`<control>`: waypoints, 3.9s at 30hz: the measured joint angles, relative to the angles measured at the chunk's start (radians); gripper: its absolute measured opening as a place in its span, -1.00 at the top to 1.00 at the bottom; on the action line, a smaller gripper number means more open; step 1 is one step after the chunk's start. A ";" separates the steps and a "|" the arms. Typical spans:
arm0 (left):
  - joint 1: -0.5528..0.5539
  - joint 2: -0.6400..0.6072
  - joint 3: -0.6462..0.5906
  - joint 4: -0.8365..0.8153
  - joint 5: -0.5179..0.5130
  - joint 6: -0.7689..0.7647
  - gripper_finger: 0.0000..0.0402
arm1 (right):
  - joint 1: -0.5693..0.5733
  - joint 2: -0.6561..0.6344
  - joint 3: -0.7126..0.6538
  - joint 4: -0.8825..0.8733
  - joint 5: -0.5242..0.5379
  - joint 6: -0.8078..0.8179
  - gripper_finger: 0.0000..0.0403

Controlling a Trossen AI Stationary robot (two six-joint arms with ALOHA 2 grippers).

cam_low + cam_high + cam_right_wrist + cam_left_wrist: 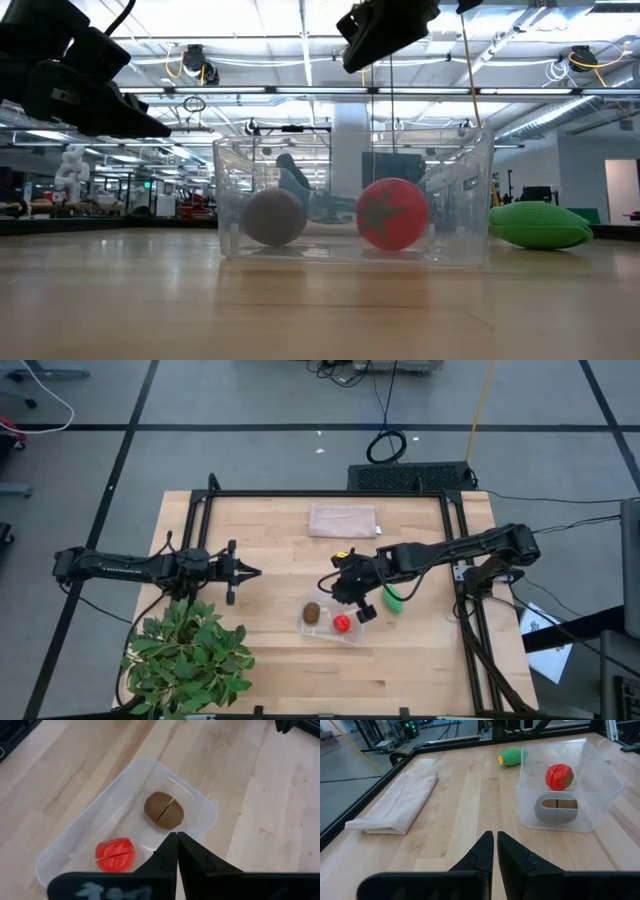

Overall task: Pick and placing Produce into tupperware
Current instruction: Put the green corn into the transparent bin

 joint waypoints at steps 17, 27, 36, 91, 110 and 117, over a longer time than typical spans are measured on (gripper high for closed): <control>0.000 0.000 0.000 0.000 -0.002 -0.003 0.86 | 0.000 -0.001 -0.004 0.006 -0.005 -0.008 1.00; 0.000 0.000 0.000 0.000 -0.008 -0.011 0.86 | 0.000 -0.046 -0.005 0.031 -0.058 0.010 1.00; 0.000 0.000 0.000 0.000 -0.008 -0.011 0.86 | -0.022 -0.247 -0.005 0.054 -0.054 0.053 1.00; 0.000 0.000 0.000 0.000 -0.009 -0.012 0.86 | -0.064 -1.299 -0.674 0.249 0.156 0.330 1.00; 0.000 0.000 0.000 0.000 -0.009 -0.005 0.86 | -0.064 -1.481 -0.948 0.450 0.160 0.414 1.00; 0.000 0.000 0.000 0.000 -0.009 -0.005 0.86 | -0.064 -1.481 -1.031 0.510 0.160 0.426 1.00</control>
